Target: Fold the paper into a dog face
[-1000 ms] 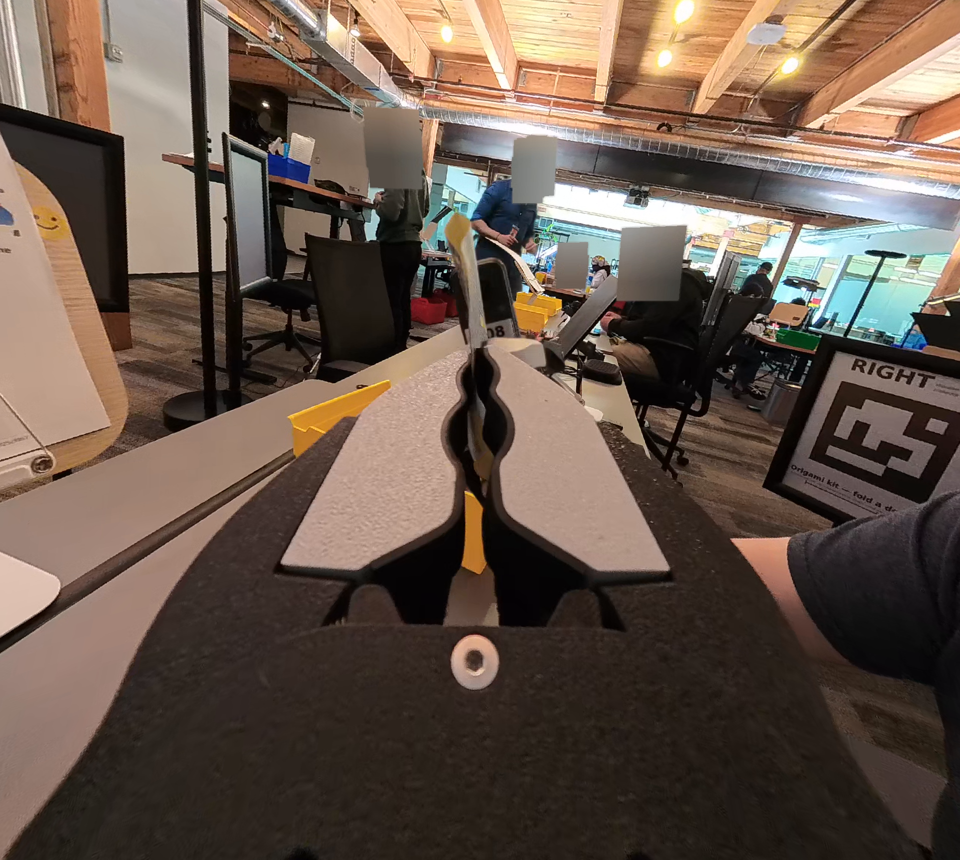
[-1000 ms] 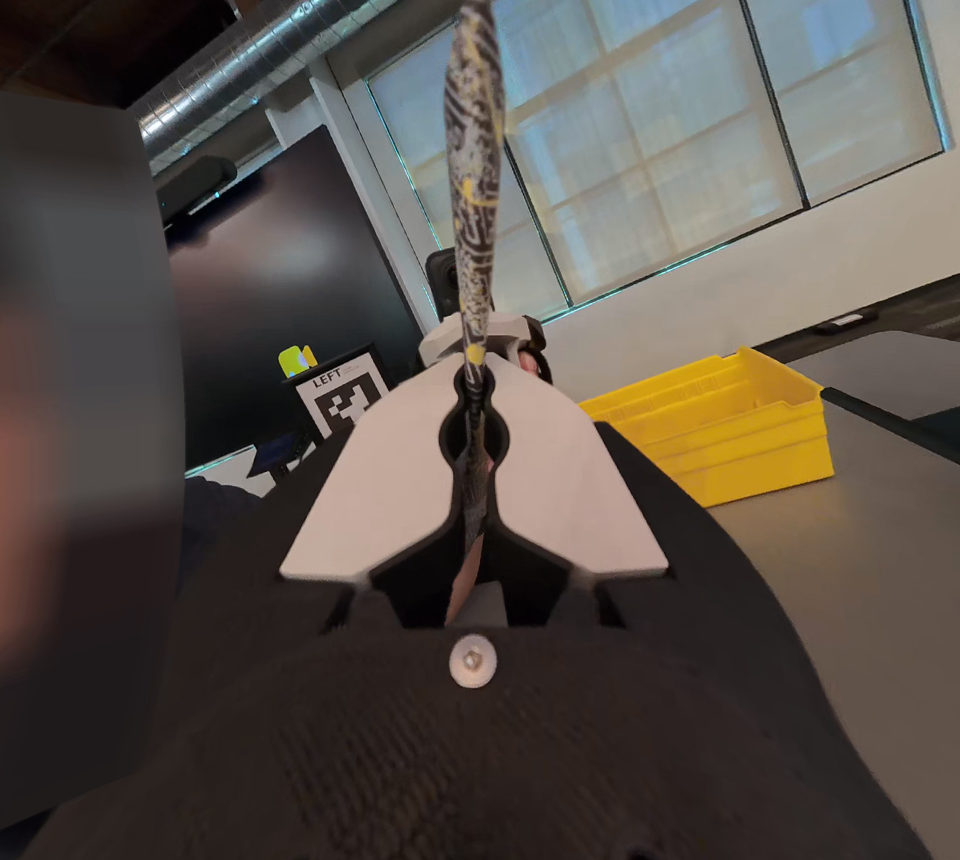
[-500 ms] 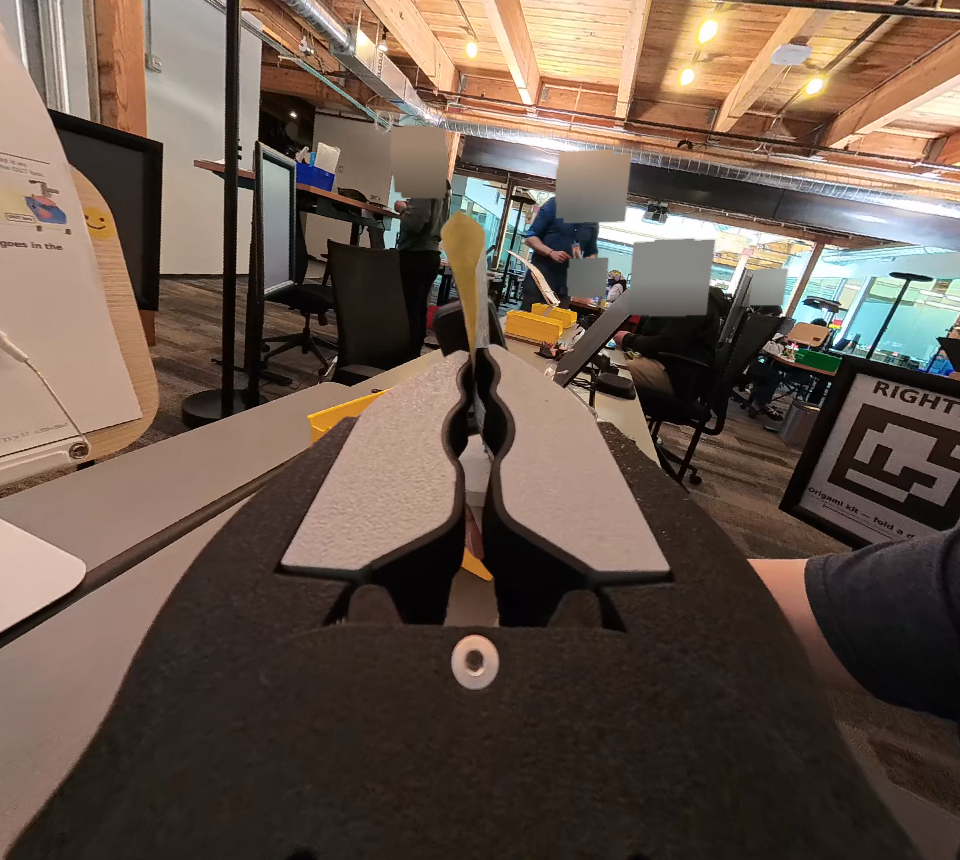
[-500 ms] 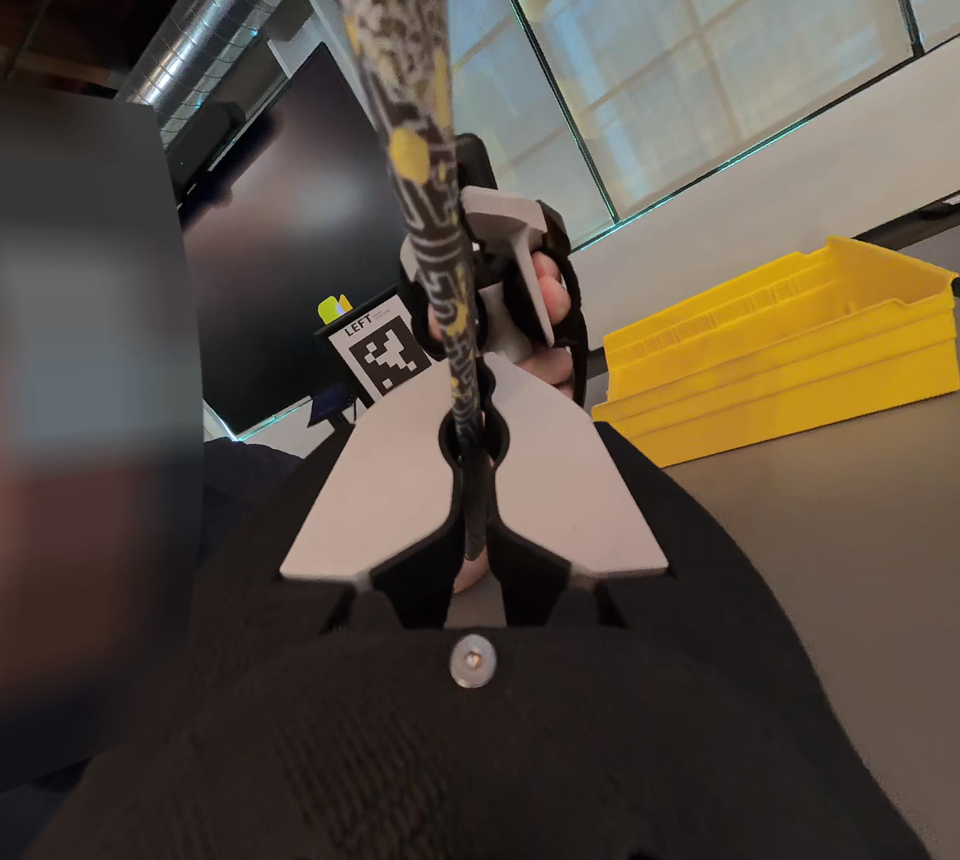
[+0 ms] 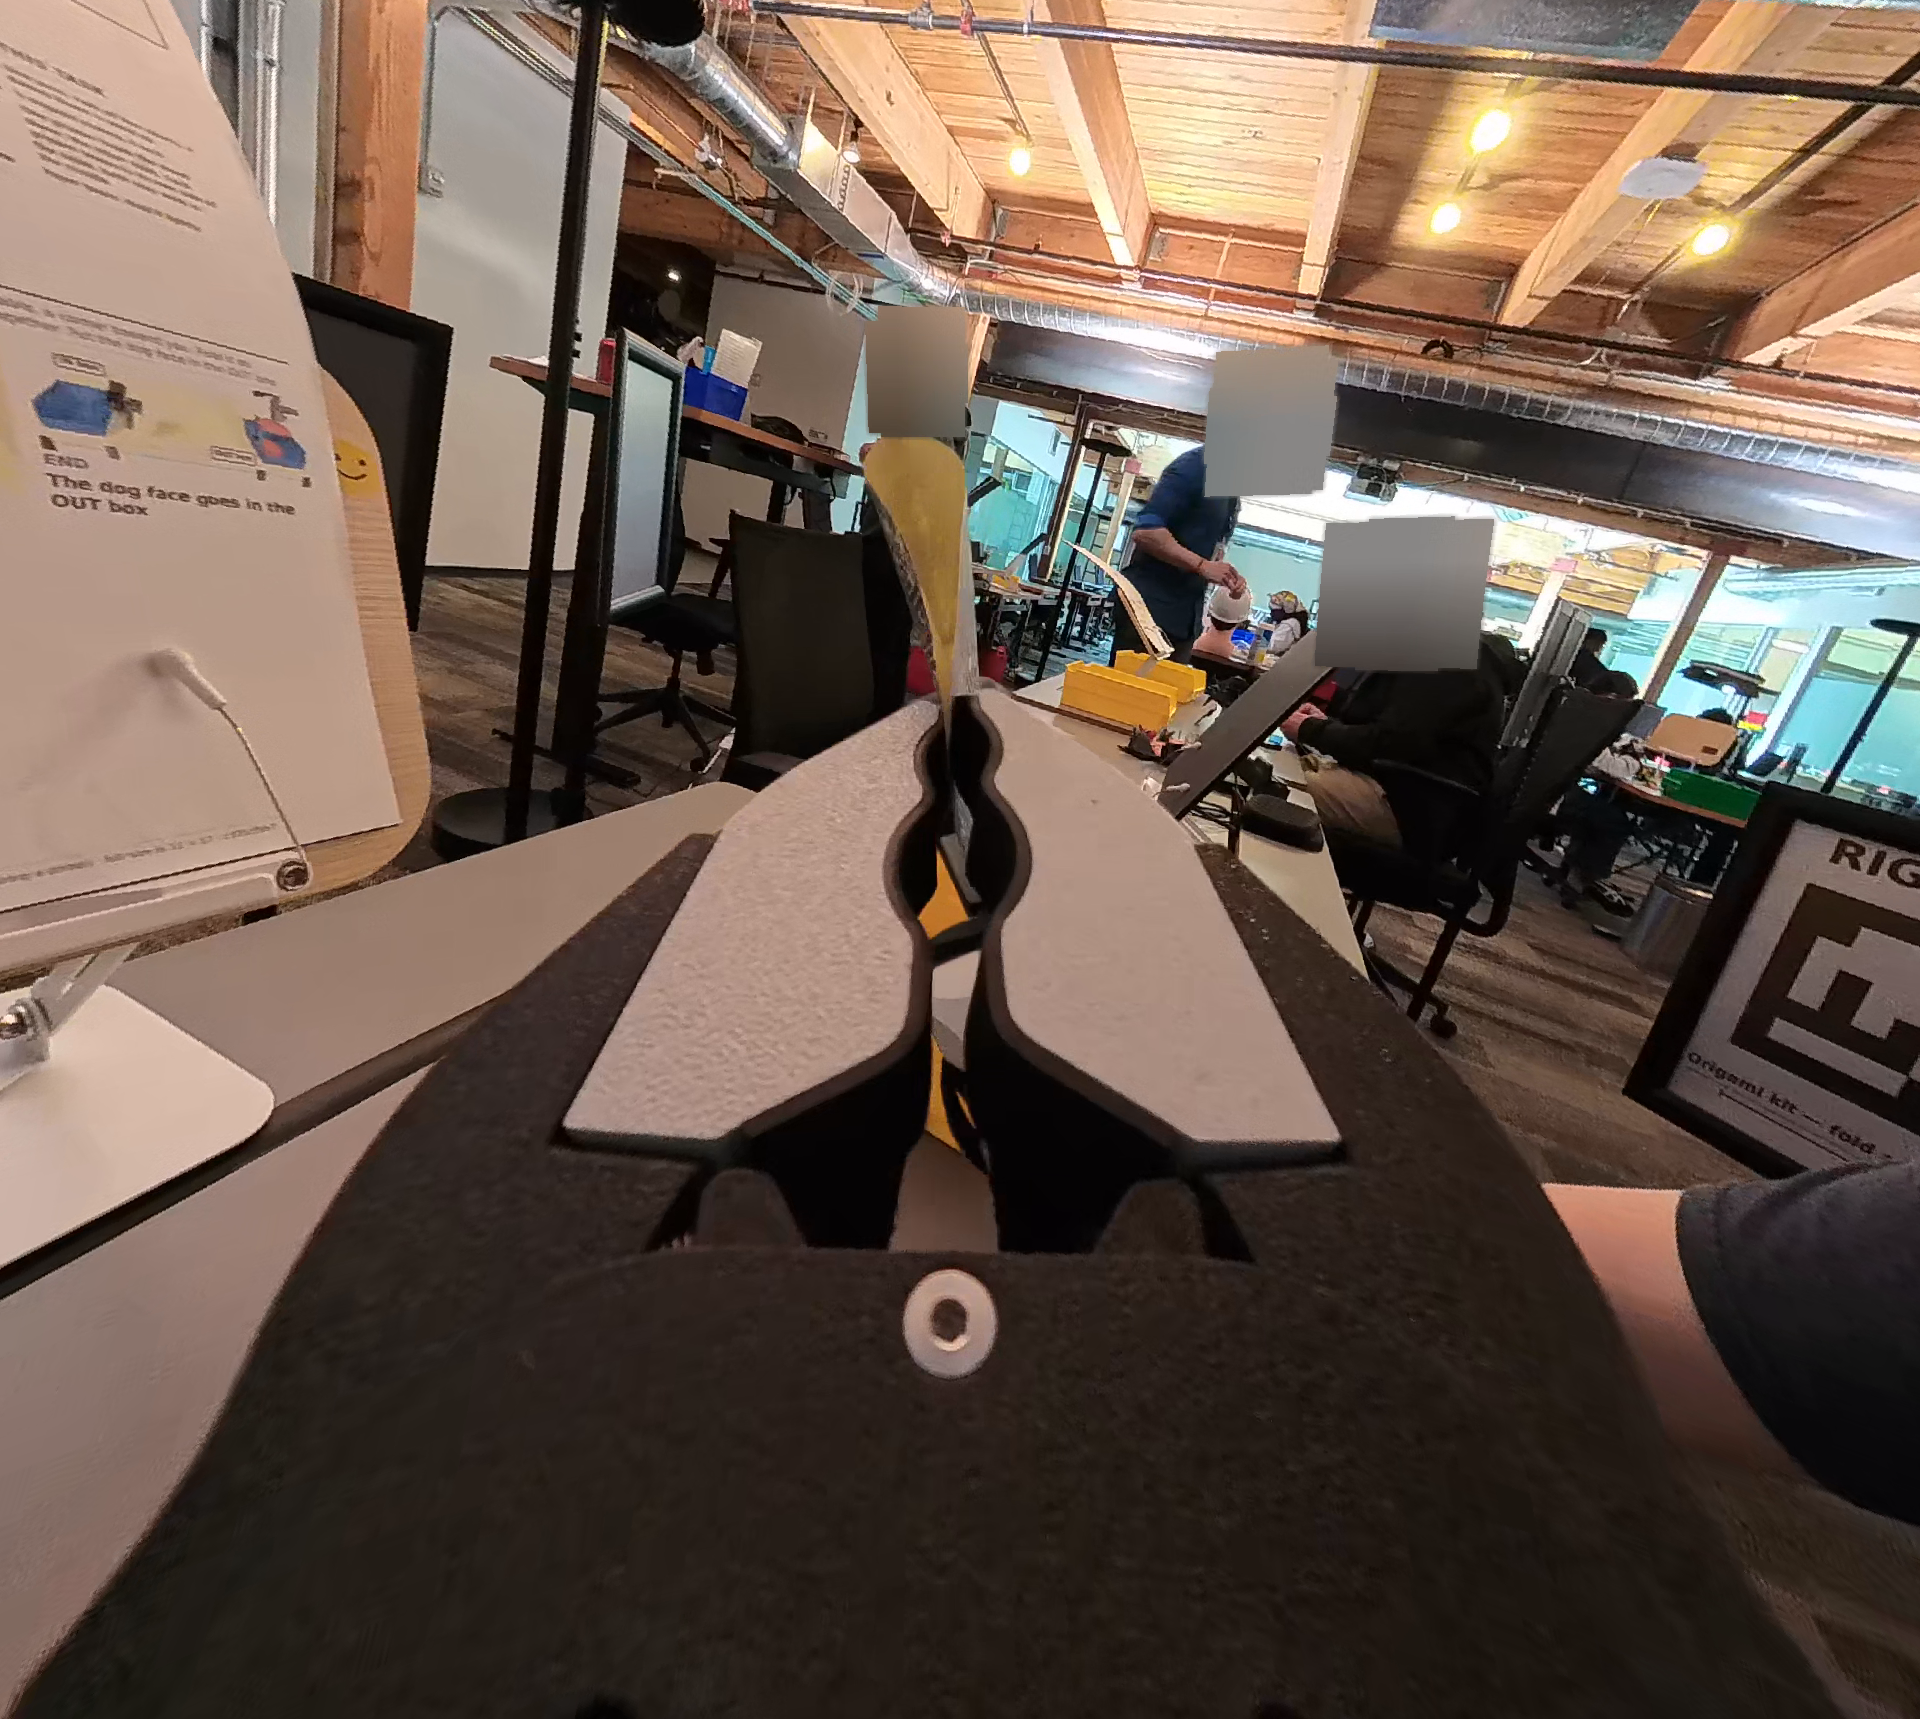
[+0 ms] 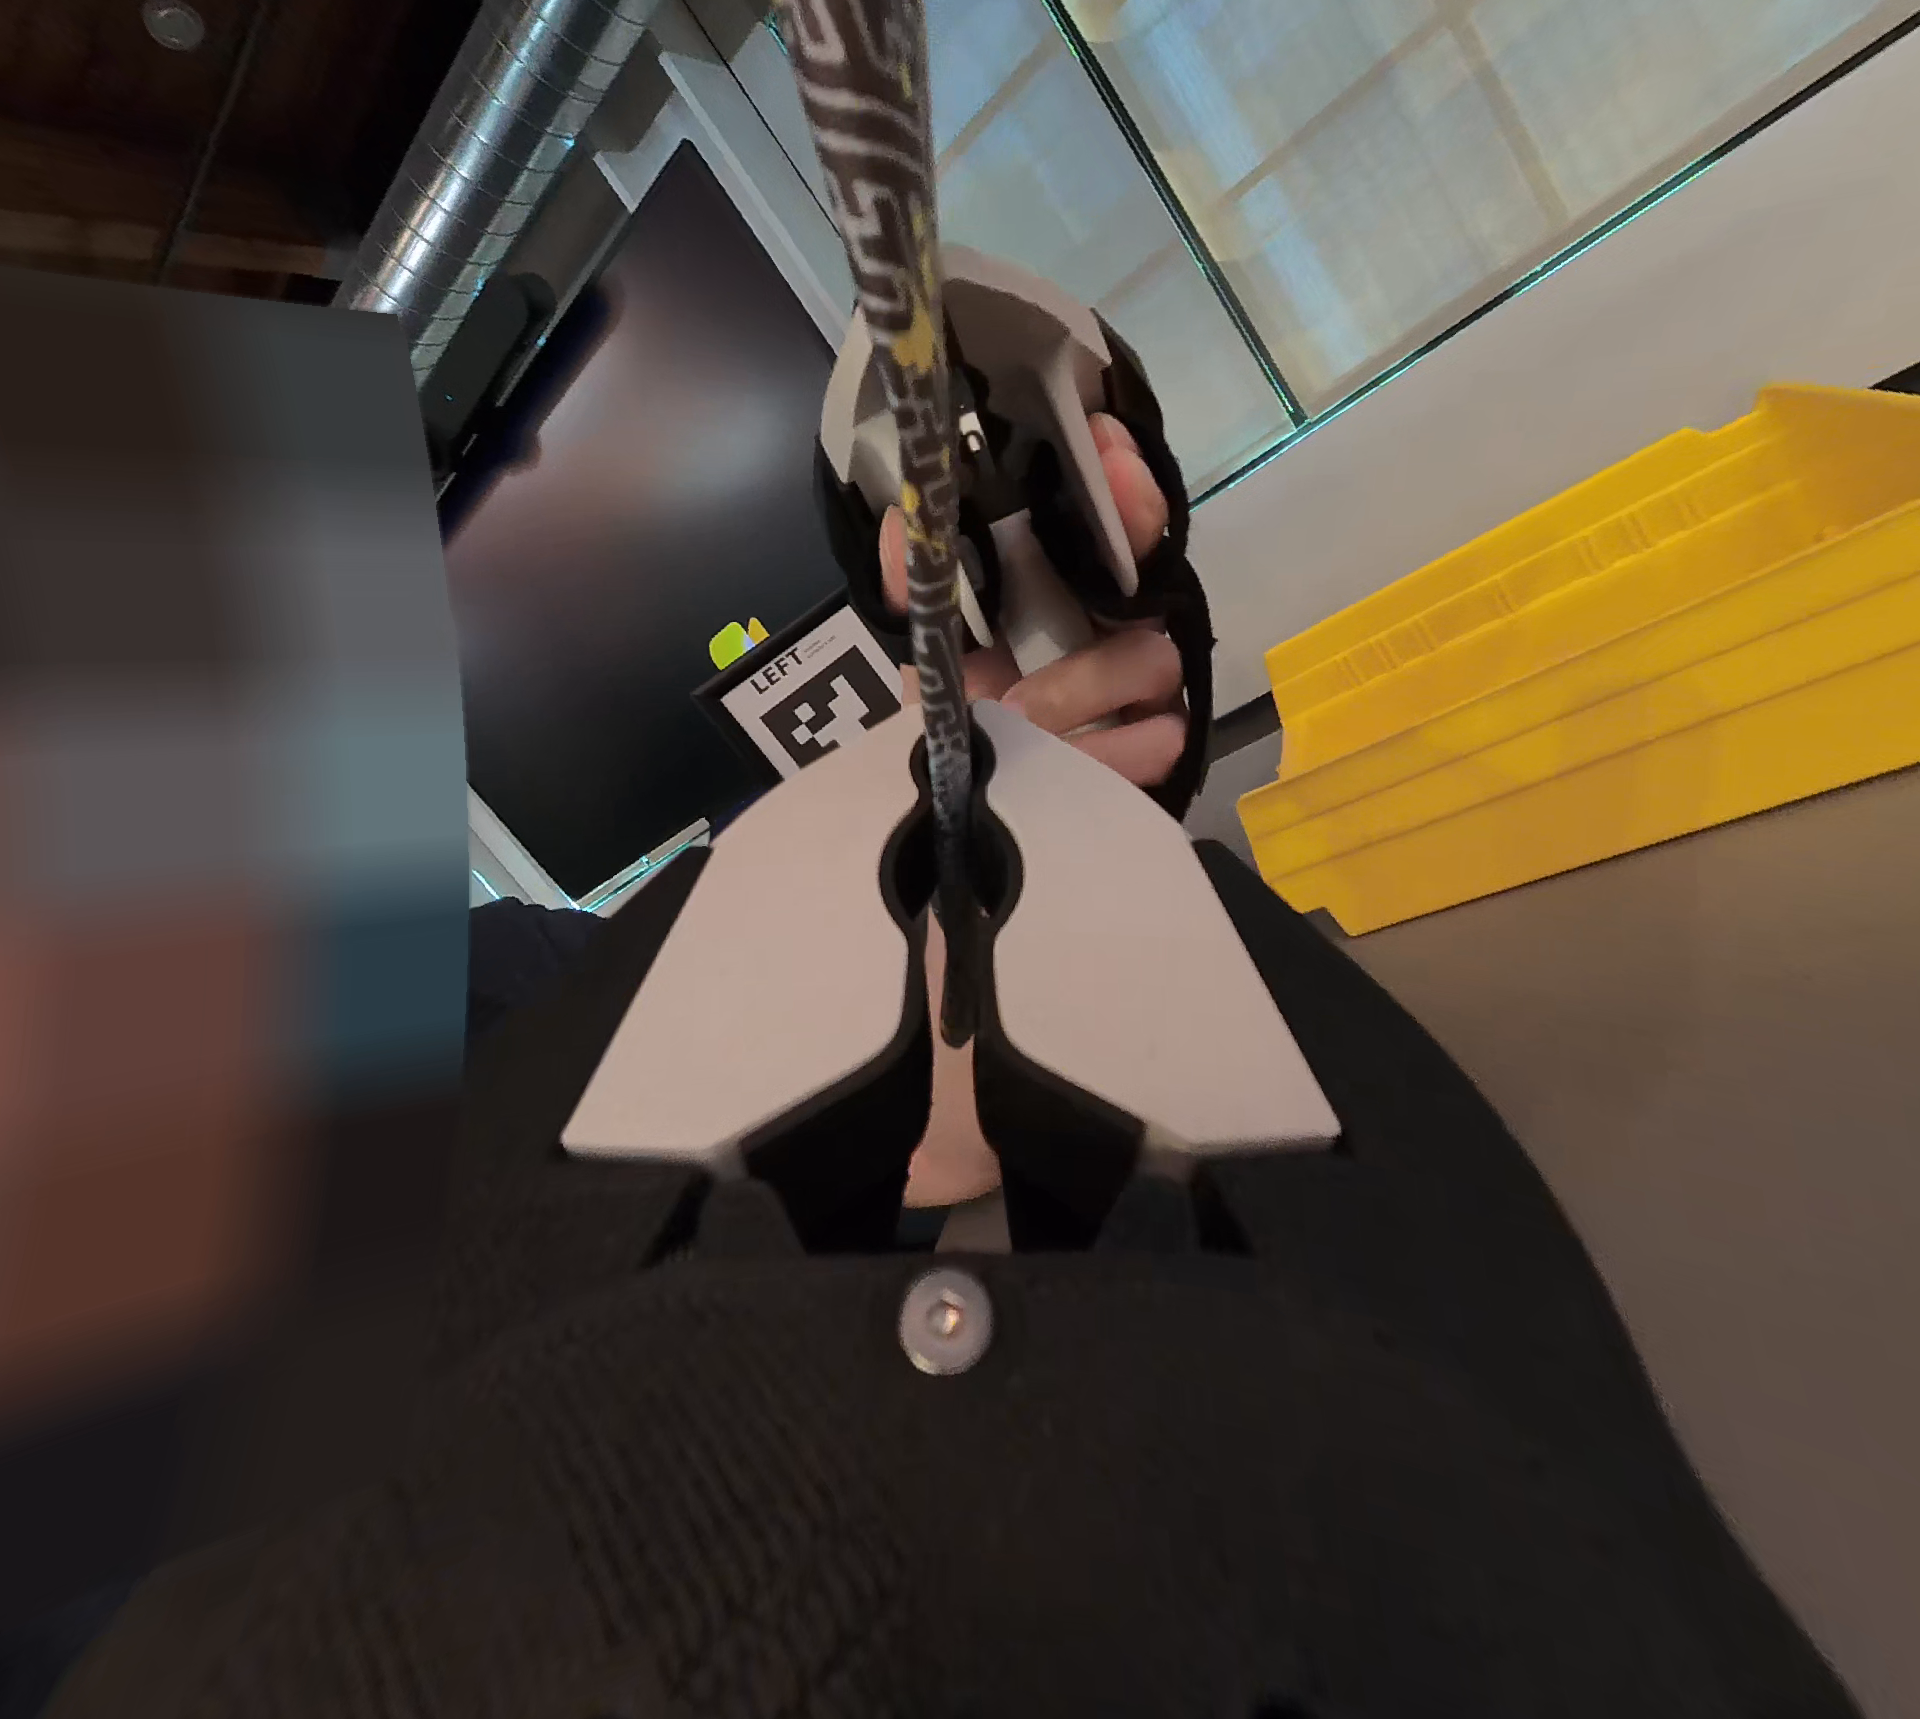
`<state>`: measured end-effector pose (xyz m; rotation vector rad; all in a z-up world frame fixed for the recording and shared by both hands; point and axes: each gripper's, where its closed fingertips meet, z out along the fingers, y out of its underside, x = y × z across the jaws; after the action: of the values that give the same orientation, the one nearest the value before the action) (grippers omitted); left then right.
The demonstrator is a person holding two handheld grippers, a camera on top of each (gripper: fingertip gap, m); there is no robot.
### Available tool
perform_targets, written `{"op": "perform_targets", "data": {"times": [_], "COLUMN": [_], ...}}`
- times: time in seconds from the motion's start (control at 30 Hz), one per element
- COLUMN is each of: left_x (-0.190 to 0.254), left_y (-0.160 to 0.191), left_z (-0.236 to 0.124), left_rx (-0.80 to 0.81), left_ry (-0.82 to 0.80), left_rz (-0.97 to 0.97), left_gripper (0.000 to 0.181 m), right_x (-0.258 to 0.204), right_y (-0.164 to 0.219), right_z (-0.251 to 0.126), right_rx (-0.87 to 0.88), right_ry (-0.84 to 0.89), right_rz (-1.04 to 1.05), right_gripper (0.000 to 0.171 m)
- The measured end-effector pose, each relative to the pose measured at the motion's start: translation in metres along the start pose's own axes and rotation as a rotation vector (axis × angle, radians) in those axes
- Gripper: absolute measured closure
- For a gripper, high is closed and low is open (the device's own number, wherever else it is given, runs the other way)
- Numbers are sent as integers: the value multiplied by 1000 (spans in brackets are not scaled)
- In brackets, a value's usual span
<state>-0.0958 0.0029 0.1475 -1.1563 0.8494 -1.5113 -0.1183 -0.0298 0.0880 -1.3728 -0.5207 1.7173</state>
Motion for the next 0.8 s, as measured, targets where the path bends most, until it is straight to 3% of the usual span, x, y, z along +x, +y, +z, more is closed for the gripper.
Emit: {"op": "perform_targets", "data": {"times": [0.2, 0.3, 0.47, 0.6, 0.8], "left_x": [-6, -12, -16, -11, -3], "left_y": [-5, -21, -46, -52, -34], "left_z": [-4, -16, -40, -46, -28], "left_rx": [21, 92, 159, 156, 101], "left_ry": [-25, -41, -48, -25, 41], "left_rz": [-6, -19, -18, -10, -58], "left_gripper": [181, 181, 181, 181, 181], "right_x": [2, 10, 15, 18, 12], "right_y": [4, 24, 44, 46, 16], "right_z": [1, 8, 21, 18, 3], "right_rx": [-22, -134, -178, -223, -178], "right_ry": [8, 45, 28, 41, 152], "right_rz": [-9, -40, -20, -44, -287], "right_gripper": [169, 170, 170, 151, 125]}}
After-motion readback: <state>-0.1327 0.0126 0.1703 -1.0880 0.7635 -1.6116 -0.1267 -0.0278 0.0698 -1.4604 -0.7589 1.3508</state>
